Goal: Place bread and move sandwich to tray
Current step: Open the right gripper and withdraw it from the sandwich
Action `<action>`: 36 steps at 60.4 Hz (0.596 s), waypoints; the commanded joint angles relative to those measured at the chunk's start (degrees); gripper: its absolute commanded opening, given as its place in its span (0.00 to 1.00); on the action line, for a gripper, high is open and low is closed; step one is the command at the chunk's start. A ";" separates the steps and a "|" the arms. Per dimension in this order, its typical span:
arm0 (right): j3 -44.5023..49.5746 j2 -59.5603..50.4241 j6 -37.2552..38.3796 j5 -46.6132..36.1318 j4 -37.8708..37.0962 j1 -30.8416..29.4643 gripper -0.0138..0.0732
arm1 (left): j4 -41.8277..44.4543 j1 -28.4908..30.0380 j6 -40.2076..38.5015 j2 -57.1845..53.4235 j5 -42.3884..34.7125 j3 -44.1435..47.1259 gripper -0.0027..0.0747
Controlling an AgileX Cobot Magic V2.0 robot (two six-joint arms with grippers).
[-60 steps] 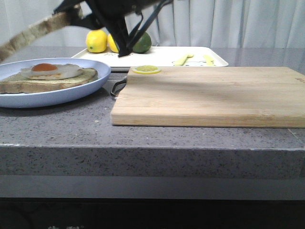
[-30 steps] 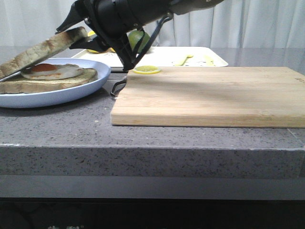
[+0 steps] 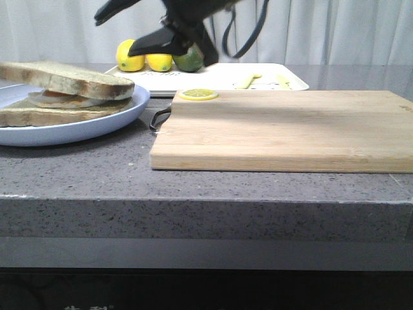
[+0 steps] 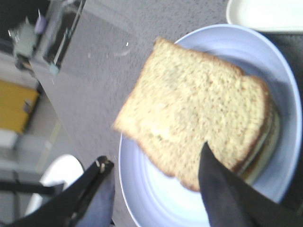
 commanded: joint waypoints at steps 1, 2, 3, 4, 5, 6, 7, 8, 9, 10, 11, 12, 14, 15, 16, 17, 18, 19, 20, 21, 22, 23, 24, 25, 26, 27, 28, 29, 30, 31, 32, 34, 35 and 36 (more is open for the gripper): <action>-2.10 -6.93 -0.49 3.30 -7.99 -0.33 0.65 | 0.16 -0.51 -0.43 0.58 -4.67 -1.55 0.66; -2.10 -7.93 -0.49 3.76 -10.81 -0.33 0.65 | 0.16 -0.51 -0.43 0.58 -4.67 -1.55 0.66; -2.10 -8.59 -0.49 4.10 -12.72 -0.33 0.65 | 0.16 -0.51 -0.43 0.58 -4.67 -1.55 0.66; -2.10 -9.27 -0.49 4.51 -14.54 -0.33 0.65 | 0.16 -0.51 -0.43 0.58 -4.67 -1.55 0.66; -2.10 -10.31 -0.44 4.92 -16.31 -0.33 0.65 | 0.16 -0.51 -0.43 0.58 -4.67 -1.55 0.66; -2.10 -11.01 -0.39 5.54 -18.90 -0.33 0.65 | 0.16 -0.51 -0.43 0.58 -4.67 -1.55 0.66; -2.10 -12.08 -0.30 5.97 -20.55 -0.33 0.65 | 0.16 -0.51 -0.43 0.58 -4.67 -1.55 0.66; -2.10 -12.78 -0.11 6.57 -22.90 -0.33 0.65 | 0.16 -0.51 -0.43 0.58 -4.67 -1.55 0.66; -2.10 -13.84 0.18 6.95 -24.42 -0.33 0.65 | 0.16 -0.51 -0.43 0.58 -4.67 -1.55 0.66; -2.10 -14.51 0.80 7.49 -26.70 -0.33 0.65 | 0.16 -0.51 -0.43 0.58 -4.67 -1.55 0.66; -2.10 -15.56 1.38 7.79 -28.20 -0.33 0.65 | 0.16 -0.51 -0.43 0.58 -4.67 -1.55 0.66; -2.10 -16.29 2.37 8.25 -30.52 -0.33 0.65 | 0.16 -0.51 -0.43 0.58 -4.67 -1.55 0.66; -2.10 -18.05 3.83 8.98 -33.74 -0.33 0.64 | 0.16 -0.51 -0.43 0.58 -4.67 -1.55 0.66; -2.10 -19.10 5.00 9.54 -36.15 -0.33 0.64 | 0.16 -0.51 -0.43 0.58 -4.67 -1.55 0.66; -2.10 -19.79 5.80 9.98 -37.78 -0.33 0.64 | 0.16 -0.51 -0.43 0.58 -4.67 -1.55 0.66; -2.10 -20.49 6.62 10.46 -39.43 -0.33 0.64 | 0.16 -0.51 -0.43 0.58 -4.67 -1.55 0.66; -2.10 -21.54 8.34 11.44 -42.77 -0.26 0.64 | 0.16 -0.51 -0.43 0.58 -4.67 -1.55 0.66; -2.10 -22.60 9.27 11.97 -44.39 -0.26 0.64 | 0.16 -0.51 -0.43 0.58 -4.67 -1.55 0.66; -2.10 -23.29 10.18 12.54 -46.02 -0.26 0.64 | 0.16 -0.51 -0.43 0.58 -4.67 -1.55 0.66; -2.10 -23.97 11.11 13.12 -47.61 -0.26 0.64 | 0.16 -0.51 -0.43 0.58 -4.67 -1.55 0.66; -2.10 -24.98 12.48 13.99 -49.95 -0.26 0.64 | 0.26 -0.51 -0.43 0.58 -4.67 -1.55 0.66; -2.10 -25.66 13.37 14.56 -51.43 -0.26 0.64 | 0.26 -0.51 -0.43 0.58 -4.67 -1.55 0.66; -2.10 -26.70 14.65 15.40 -53.56 -0.26 0.64 | 0.26 -0.51 -0.43 0.58 -4.67 -1.55 0.66; -2.05 -27.39 15.49 15.90 -54.93 -0.26 0.64 | 0.26 -0.51 -0.43 0.58 -4.67 -1.55 0.66; -2.06 -28.40 16.70 16.64 -56.88 -0.26 0.64 | 0.26 -0.51 -0.43 0.58 -4.67 -1.55 0.66; -1.93 -29.07 17.50 17.06 -58.05 -0.26 0.64 | 0.26 -0.51 -0.43 0.58 -4.67 -1.55 0.66; -1.70 -30.12 18.44 17.54 -59.50 -0.26 0.64 | 0.26 -0.51 -0.43 0.58 -4.67 -1.55 0.66; -1.45 -30.88 18.85 17.77 -60.21 -0.26 0.64 | 0.26 -0.51 -0.43 0.58 -4.67 -1.55 0.66; -1.15 -31.65 19.14 17.83 -60.79 -0.26 0.64 | 0.26 -0.51 -0.43 0.58 -4.67 -1.55 0.66; -0.77 -32.44 19.30 17.90 -61.35 -0.26 0.64 | 0.26 -0.51 -0.43 0.58 -4.67 -1.55 0.66; -0.05 -33.65 19.37 17.84 -61.54 -0.26 0.64 | 0.26 -0.51 -0.43 0.58 -4.67 -1.55 0.66; 1.41 -35.74 19.37 17.49 -61.53 -0.26 0.64 | 0.26 -0.51 -0.43 0.58 -4.67 -1.55 0.66; 2.06 -36.61 19.37 17.21 -61.53 -0.26 0.64 | 0.26 -0.51 -0.43 0.58 -4.67 -1.55 0.66; 2.76 -37.48 19.30 16.95 -61.53 -0.26 0.64 | 0.26 -0.51 -0.43 0.58 -4.67 -1.55 0.66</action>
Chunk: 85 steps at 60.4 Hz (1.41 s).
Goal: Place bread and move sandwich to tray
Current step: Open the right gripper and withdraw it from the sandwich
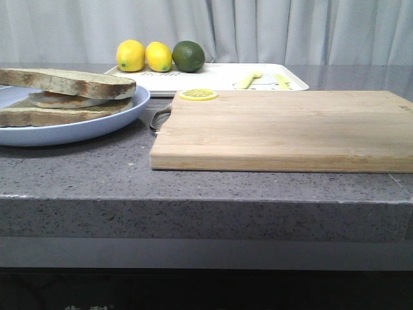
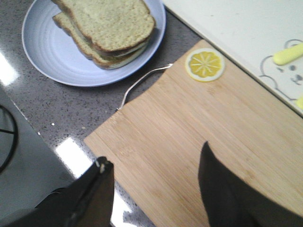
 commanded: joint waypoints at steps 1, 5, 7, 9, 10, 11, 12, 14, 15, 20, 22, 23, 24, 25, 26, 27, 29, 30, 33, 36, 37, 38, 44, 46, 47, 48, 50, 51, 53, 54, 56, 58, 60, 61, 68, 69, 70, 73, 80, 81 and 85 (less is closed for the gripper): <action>1.87 -6.75 0.97 -2.69 -1.13 -0.16 0.64 | 0.26 -0.51 -0.43 0.58 -4.67 -1.55 0.66; 5.61 -10.85 0.63 -4.28 -1.20 -0.16 0.64 | 0.26 -0.51 -0.43 0.58 -4.67 -1.55 0.66; 7.89 -13.18 0.50 -5.55 -1.47 -0.16 0.64 | 0.26 -0.51 -0.43 0.58 -4.67 -1.55 0.66; 10.24 -15.58 0.31 -6.72 -1.62 -0.16 0.64 | 0.26 -0.51 -0.43 0.58 -4.67 -1.55 0.66; 11.17 -16.52 0.24 -7.34 -1.62 -0.16 0.64 | 0.26 -0.51 -0.43 0.58 -4.67 -1.55 0.66; 12.56 -17.90 -0.02 -8.26 -1.76 -0.16 0.64 | 0.26 -0.51 -0.43 0.58 -4.67 -1.55 0.66; 13.49 -18.82 -0.17 -8.86 -1.76 -0.16 0.64 | 0.26 -0.51 -0.43 0.58 -4.67 -1.55 0.66; 15.32 -20.70 -0.23 -10.28 -1.91 -0.16 0.64 | 0.26 -0.51 -0.43 0.58 -4.67 -1.55 0.66; 16.23 -21.63 -0.23 -10.85 -1.98 -0.16 0.64 | 0.26 -0.51 -0.43 0.58 -4.67 -1.55 0.66; 21.59 -26.52 -0.23 -14.03 -1.98 -0.16 0.64 | 0.26 -0.51 -0.43 0.58 -4.67 -1.55 0.66; 23.68 -28.55 -0.23 -14.98 -1.98 -0.16 0.64 | 0.26 -0.51 -0.43 0.58 -4.67 -1.55 0.66; 24.51 -29.32 -0.23 -15.42 -1.98 -0.16 0.64 | 0.26 -0.51 -0.43 0.58 -4.67 -1.55 0.66; 25.66 -30.47 -0.23 -15.97 -1.93 -0.16 0.64 | 0.26 -0.51 -0.43 0.58 -4.67 -1.55 0.66; 26.41 -31.54 -0.23 -16.46 -1.82 -0.16 0.64 | 0.26 -0.51 -0.43 0.58 -4.67 -1.55 0.66; 27.52 -32.23 -0.23 -16.92 -1.59 -0.16 0.64 | 0.26 -0.51 -0.43 0.58 -4.67 -1.55 0.66; 28.25 -33.27 -0.23 -17.23 -1.51 -0.16 0.64 | 0.26 -0.51 -0.43 0.58 -4.67 -1.55 0.66; 30.02 -34.60 -0.23 -17.81 -1.24 -0.16 0.64 | 0.26 -0.51 -0.43 0.58 -4.67 -1.55 0.66; 30.99 -35.53 -0.23 -18.22 -1.13 -0.16 0.64 | 0.26 -0.51 -0.43 0.58 -4.67 -1.55 0.66; 33.12 -37.78 -0.23 -19.43 -1.00 -0.16 0.64 | 0.26 -0.51 -0.43 0.61 -4.67 -1.55 0.66; 35.19 -39.47 -0.23 -20.42 -1.00 -0.16 0.64 | 0.26 -0.51 -0.43 0.61 -4.67 -1.55 0.66; 35.65 -40.10 -0.23 -20.83 -1.00 -0.16 0.64 | 0.26 -0.51 -0.43 0.61 -4.67 -1.55 0.66; 36.27 -40.49 -0.23 -21.09 -1.00 -0.16 0.64 | 0.26 -0.51 -0.43 0.61 -4.67 -1.55 0.66; 38.65 -42.26 -0.23 -22.86 -1.34 -0.16 0.64 | 0.26 -0.51 -0.43 0.61 -4.67 -1.55 0.66; 39.13 -42.46 -0.23 -23.15 -1.34 -0.16 0.64 | 0.26 -0.51 -0.43 0.74 -4.67 -1.55 0.66; 39.26 -42.52 -0.23 -23.35 -1.34 -0.16 0.64 | 0.26 -0.51 -0.43 0.77 -4.77 -1.55 0.66; 39.31 -42.52 -0.23 -23.33 -1.34 -0.16 0.64 | 0.26 -0.51 -0.43 0.88 -4.77 -1.55 0.66; 39.39 -42.52 -0.23 -23.33 -1.34 -0.16 0.64 | 0.26 -0.51 -0.43 1.18 -4.67 -1.55 0.66; 39.39 -42.52 -0.23 -23.33 -1.34 -0.16 0.64 | 0.26 -0.51 -0.43 1.32 -4.56 -1.55 0.66; 39.38 -42.52 -0.23 -23.45 -1.34 -0.16 0.64 | 0.26 -0.51 -0.43 1.80 -3.95 -1.84 0.66; 39.38 -42.52 -0.23 -23.58 -1.34 -0.16 0.64 | 0.26 -0.51 -0.43 2.11 -3.42 -2.01 0.66; 39.38 -42.52 -0.23 -23.79 -1.34 -0.16 0.64 | 0.26 -0.51 -0.43 2.87 -2.23 -2.58 0.66; 39.38 -42.52 -0.23 -23.84 -1.34 -0.16 0.64 | 0.26 -0.51 -0.43 3.92 -0.78 -3.34 0.66; 39.38 -42.52 -0.23 -23.85 -1.34 -0.16 0.64 | 0.26 -0.51 -0.43 5.19 0.40 -4.10 0.66; 39.38 -42.52 -0.23 -23.85 -1.34 -0.16 0.64 | 0.26 -0.51 -0.43 5.76 1.05 -4.51 0.66; 39.38 -42.52 -0.23 -23.85 -1.34 -0.16 0.64 | 0.26 -0.41 -0.43 11.96 6.17 -8.99 0.66; 39.38 -42.52 -0.23 -23.85 -1.34 -0.16 0.64 | 0.26 -0.41 -0.43 13.17 6.94 -10.11 0.66; 39.38 -42.52 -0.23 -23.85 -1.34 -0.16 0.64 | 0.26 -0.41 -0.43 14.45 7.76 -10.99 0.66; 39.38 -42.52 -0.23 -23.85 -1.34 -0.16 0.64 | 0.26 -0.31 -0.43 17.43 9.62 -12.81 0.66; 39.38 -42.52 -0.23 -23.91 -1.34 -0.16 0.64 | 0.26 1.53 -0.43 24.40 11.74 -17.78 0.66; 39.38 -42.52 -0.23 -23.91 -1.34 -0.16 0.64 | 0.26 2.29 -0.43 25.74 12.04 -18.34 0.66; 39.38 -42.52 -0.23 -23.91 -1.34 -0.16 0.64 | -0.50 5.28 -0.32 29.64 12.65 -21.17 0.66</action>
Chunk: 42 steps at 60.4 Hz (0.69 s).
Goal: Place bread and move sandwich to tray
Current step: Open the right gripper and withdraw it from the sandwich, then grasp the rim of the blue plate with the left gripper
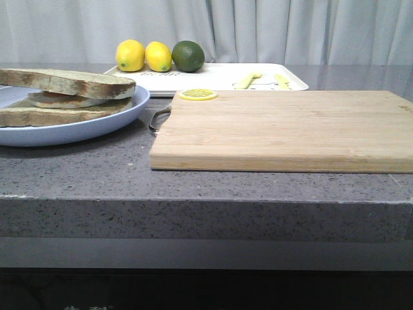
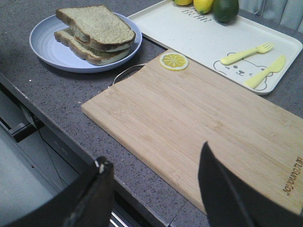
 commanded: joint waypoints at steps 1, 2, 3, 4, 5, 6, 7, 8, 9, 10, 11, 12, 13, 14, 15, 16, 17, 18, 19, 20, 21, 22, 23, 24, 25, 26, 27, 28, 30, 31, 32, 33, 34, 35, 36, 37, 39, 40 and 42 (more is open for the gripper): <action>-1.54 0.14 -0.65 -4.83 0.59 -0.16 0.64 | -0.83 3.47 0.01 4.47 -1.47 -5.25 0.66; -1.54 0.14 -0.65 -4.83 0.59 -0.16 0.64 | -1.61 4.28 0.53 5.31 -1.15 -5.81 0.66; -1.54 0.14 -0.65 -4.88 0.59 -0.16 0.64 | -2.61 5.54 1.33 6.57 -1.02 -6.34 0.66; -1.54 0.14 -0.65 -4.88 0.59 -0.16 0.64 | -3.85 6.41 2.32 7.39 -0.85 -6.85 0.66; -1.54 0.14 -0.65 -4.88 0.59 -0.16 0.64 | -6.11 7.75 4.32 8.63 -0.50 -7.60 0.66; -1.54 0.14 -0.65 -4.88 0.59 -0.16 0.64 | -7.84 8.65 5.76 9.47 -0.20 -8.10 0.66; -1.54 0.14 -0.65 -4.88 0.59 -0.16 0.64 | -9.76 9.54 8.09 10.32 0.13 -8.62 0.66; -1.54 0.14 -0.65 -4.94 0.59 -0.16 0.64 | -12.76 10.44 9.71 11.16 0.46 -9.36 0.66; -1.54 0.14 -0.65 -4.94 0.59 -0.16 0.64 | -14.80 11.33 11.26 11.99 0.73 -9.82 0.66; -1.54 0.14 -0.65 -5.01 0.59 -0.16 0.64 | -16.84 12.20 12.72 12.84 1.04 -10.26 0.66; -1.54 0.14 -0.65 -5.06 0.59 -0.16 0.64 | -18.74 13.05 14.04 13.67 1.49 -10.69 0.66; -1.54 0.14 -0.65 -5.08 0.59 -0.16 0.64 | -21.53 14.23 15.72 14.91 1.83 -11.29 0.66; -1.54 0.14 -0.65 -5.12 0.59 -0.16 0.64 | -23.28 14.98 16.69 15.72 2.26 -11.73 0.66; -1.54 0.14 -0.65 -5.19 0.59 -0.16 0.64 | -24.80 16.03 17.54 16.92 2.52 -12.11 0.66; -1.54 0.14 -0.65 -5.24 0.59 -0.16 0.64 | -26.22 16.66 18.31 17.70 2.65 -12.50 0.66; -1.54 0.14 -0.65 -5.24 0.59 -0.16 0.64 | -27.43 17.25 19.21 18.47 2.79 -12.85 0.66; -1.54 0.14 -0.65 -5.24 0.59 -0.16 0.64 | -29.09 17.77 19.71 19.22 2.91 -13.32 0.66; -1.54 0.14 -0.65 -5.24 0.59 -0.16 0.64 | -30.03 18.22 20.01 19.93 2.92 -13.65 0.66; -1.54 0.14 -0.65 -5.24 0.59 -0.16 0.64 | -31.20 18.78 20.26 20.98 3.03 -14.10 0.66; -1.54 0.14 -0.65 -5.24 0.59 -0.16 0.64 | -31.92 19.09 20.53 21.65 3.04 -14.41 0.66; -1.54 0.14 -0.65 -5.24 0.59 -0.16 0.64 | -32.58 19.36 20.77 22.31 3.04 -14.68 0.66; -1.54 0.14 -0.65 -5.24 0.59 -0.16 0.64 | -33.37 19.65 21.02 23.28 3.04 -15.04 0.66; -1.54 0.14 -0.65 -5.24 0.59 -0.16 0.64 | -33.82 19.81 20.98 23.89 3.04 -15.31 0.66; -1.54 0.14 -0.65 -5.24 0.59 -0.16 0.64 | -34.40 19.92 21.07 24.78 3.04 -15.65 0.66; -1.54 0.14 -0.65 -5.24 0.59 -0.16 0.64 | -34.91 19.92 21.13 25.65 3.04 -16.00 0.66; -1.54 0.14 -0.65 -5.30 0.59 -0.16 0.64 | -35.19 19.92 21.13 26.18 3.04 -16.21 0.66; -1.54 0.14 -0.65 -5.30 0.59 -0.16 0.64 | -35.48 19.92 21.13 26.75 3.04 -16.43 0.66; -1.54 0.14 -0.65 -5.30 0.59 -0.16 0.64 | -35.79 19.92 21.13 27.28 3.04 -16.55 0.66; -1.54 0.14 -0.65 -5.30 0.59 -0.16 0.64 | -36.83 19.92 21.30 28.51 2.84 -16.92 0.66; -1.54 0.14 -0.65 -5.30 0.59 -0.16 0.64 | -37.60 19.92 21.64 29.19 2.79 -17.06 0.66; -1.54 0.14 -0.65 -5.30 0.59 -0.16 0.64 | -38.45 19.92 22.00 29.86 2.54 -17.21 0.66; -1.54 0.14 -0.65 -5.30 0.59 -0.16 0.64 | -39.26 19.92 22.54 30.49 2.55 -17.32 0.66; -1.54 0.14 -0.65 -5.30 0.59 -0.16 0.64 | -39.76 19.92 22.81 30.91 2.55 -17.33 0.66; -1.54 0.14 -0.65 -5.30 0.59 -0.16 0.64 | -40.19 19.92 22.93 31.31 2.55 -17.41 0.66; -1.54 0.14 -0.65 -5.30 0.59 -0.16 0.64 | -40.57 19.92 23.02 31.71 2.55 -17.46 0.66; -1.54 0.14 -0.65 -5.30 0.59 -0.16 0.64 | -40.84 19.92 23.17 32.30 2.55 -17.56 0.66; -1.54 0.14 -0.65 -5.30 0.59 -0.16 0.64 | -41.49 19.92 23.16 33.14 2.40 -17.61 0.66; -1.54 0.14 -0.65 -5.30 0.59 -0.16 0.64 | -41.83 19.92 23.35 33.46 2.40 -17.61 0.66; -1.54 0.14 -0.65 -5.30 0.59 -0.16 0.64 | -42.66 19.92 24.17 34.01 2.40 -17.61 0.66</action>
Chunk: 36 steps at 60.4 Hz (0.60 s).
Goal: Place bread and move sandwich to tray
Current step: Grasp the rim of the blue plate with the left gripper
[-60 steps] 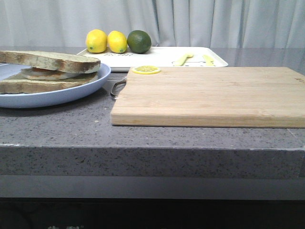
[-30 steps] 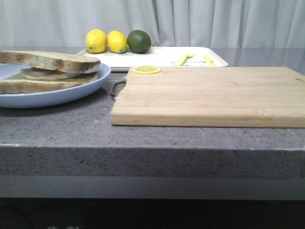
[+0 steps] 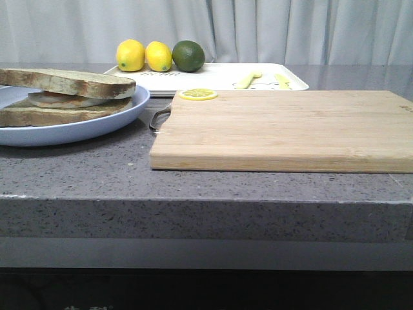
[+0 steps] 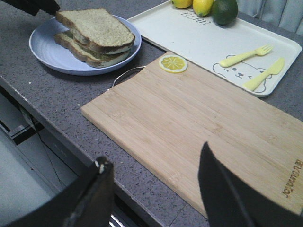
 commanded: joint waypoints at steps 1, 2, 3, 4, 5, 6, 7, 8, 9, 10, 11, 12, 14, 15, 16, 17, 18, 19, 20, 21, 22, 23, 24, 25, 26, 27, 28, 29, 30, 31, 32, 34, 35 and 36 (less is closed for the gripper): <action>-1.54 0.23 -0.65 -4.90 0.59 -0.16 0.64 | -4.67 0.17 1.40 -0.18 -1.69 -1.95 0.66; -1.54 0.23 -0.65 -4.90 0.59 -0.16 0.64 | -4.78 0.17 1.40 0.23 -1.69 -1.95 0.66; -1.54 0.23 -0.65 -4.90 0.59 -0.16 0.64 | -4.78 0.17 1.40 0.45 -1.80 -1.95 0.66; -1.54 0.23 -0.65 -4.90 0.59 -0.16 0.64 | -4.78 0.17 1.40 0.71 -1.96 -1.95 0.66; -1.54 0.23 -0.65 -4.90 0.59 -0.16 0.64 | -4.78 0.17 1.40 1.09 -1.98 -1.95 0.66; -1.54 0.23 -0.65 -4.90 0.59 -0.16 0.64 | -4.89 0.17 1.40 1.31 -2.09 -1.95 0.66; -1.54 0.23 -0.65 -4.90 0.59 -0.16 0.64 | -4.93 0.17 1.40 1.47 -2.22 -1.95 0.66; -1.54 0.23 -0.65 -4.90 0.59 -0.16 0.64 | -4.93 0.17 1.40 1.69 -2.31 -1.95 0.66; -1.54 0.23 -0.65 -4.90 0.59 -0.16 0.64 | -4.93 0.17 1.40 2.04 -2.29 -1.95 0.66; -1.54 0.23 -0.65 -4.90 0.59 -0.16 0.64 | -4.95 0.17 1.40 2.18 -2.29 -1.95 0.66; -1.54 0.23 -0.65 -4.90 0.59 -0.16 0.64 | -4.95 0.17 1.40 2.33 -2.29 -1.95 0.66; -1.54 0.23 -0.65 -4.90 0.59 -0.16 0.64 | -4.95 0.17 1.40 2.49 -2.41 -1.95 0.65; -1.54 0.23 -0.65 -4.90 0.59 -0.16 0.64 | -5.04 0.17 1.40 2.78 -2.41 -1.95 0.64; -1.54 0.23 -0.65 -4.90 0.59 -0.16 0.64 | -5.04 0.17 1.40 2.80 -2.54 -1.95 0.63; -1.54 0.23 -0.65 -4.90 0.59 -0.16 0.64 | -5.04 0.17 1.40 2.89 -2.54 -1.95 0.61; -1.54 0.23 -0.65 -4.90 0.59 -0.16 0.64 | -5.04 0.17 1.40 3.05 -2.54 -1.95 0.60; -1.54 0.23 -0.65 -4.90 0.59 -0.16 0.64 | -5.04 0.17 1.40 3.04 -2.54 -1.95 0.58; -1.54 0.23 -0.65 -4.90 0.59 -0.16 0.64 | -5.04 0.17 1.40 3.04 -2.54 -1.95 0.56; -1.54 0.23 -0.65 -4.90 0.59 -0.16 0.64 | -5.04 0.17 1.40 3.16 -2.54 -1.95 0.54; -1.54 0.23 -0.65 -4.90 0.59 -0.16 0.64 | -5.04 0.17 1.40 3.16 -2.65 -1.95 0.53; -1.54 0.23 -0.65 -4.90 0.59 -0.16 0.64 | -5.04 0.17 1.40 3.25 -2.79 -1.95 0.50; -1.54 0.23 -0.65 -4.90 0.59 -0.16 0.64 | -5.04 0.17 1.40 3.25 -2.77 -1.95 0.49; -1.54 0.23 -0.65 -4.90 0.59 -0.16 0.64 | -5.04 0.17 1.40 3.25 -2.86 -1.95 0.47; -1.54 0.23 -0.65 -4.90 0.59 -0.16 0.64 | -5.04 0.17 1.40 3.29 -2.86 -1.95 0.45; -1.54 0.23 -0.65 -4.90 0.59 -0.16 0.64 | -5.04 0.17 1.40 3.39 -2.99 -1.95 0.44; -1.54 0.23 -0.65 -4.90 0.59 -0.16 0.64 | -5.04 0.17 1.40 3.39 -3.00 -1.95 0.42; -1.54 0.23 -0.65 -4.90 0.59 -0.16 0.64 | -5.04 0.17 1.40 3.39 -3.00 -1.95 0.41; -1.54 0.23 -0.65 -4.90 0.59 -0.16 0.64 | -5.04 0.17 1.40 3.39 -3.00 -1.95 0.40; -1.54 0.23 -0.65 -4.90 0.59 -0.16 0.64 | -5.04 0.17 1.40 3.39 -3.00 -1.95 0.38; -1.54 0.23 -0.65 -4.90 0.59 -0.16 0.64 | -5.04 0.17 1.40 3.39 -3.00 -1.95 0.37; -1.54 0.23 -0.65 -4.90 0.59 -0.16 0.64 | -5.04 0.17 1.40 3.39 -3.00 -1.95 0.36; -1.54 0.23 -0.65 -4.90 0.59 -0.16 0.64 | -5.04 0.17 1.40 3.39 -3.00 -1.95 0.33; -1.54 0.23 -0.65 -4.85 0.59 -0.16 0.64 | -5.04 0.17 1.40 3.39 -3.08 -1.95 0.32; -1.54 0.23 -0.65 -4.85 0.59 -0.16 0.64 | -5.04 0.17 1.40 3.39 -3.08 -1.95 0.31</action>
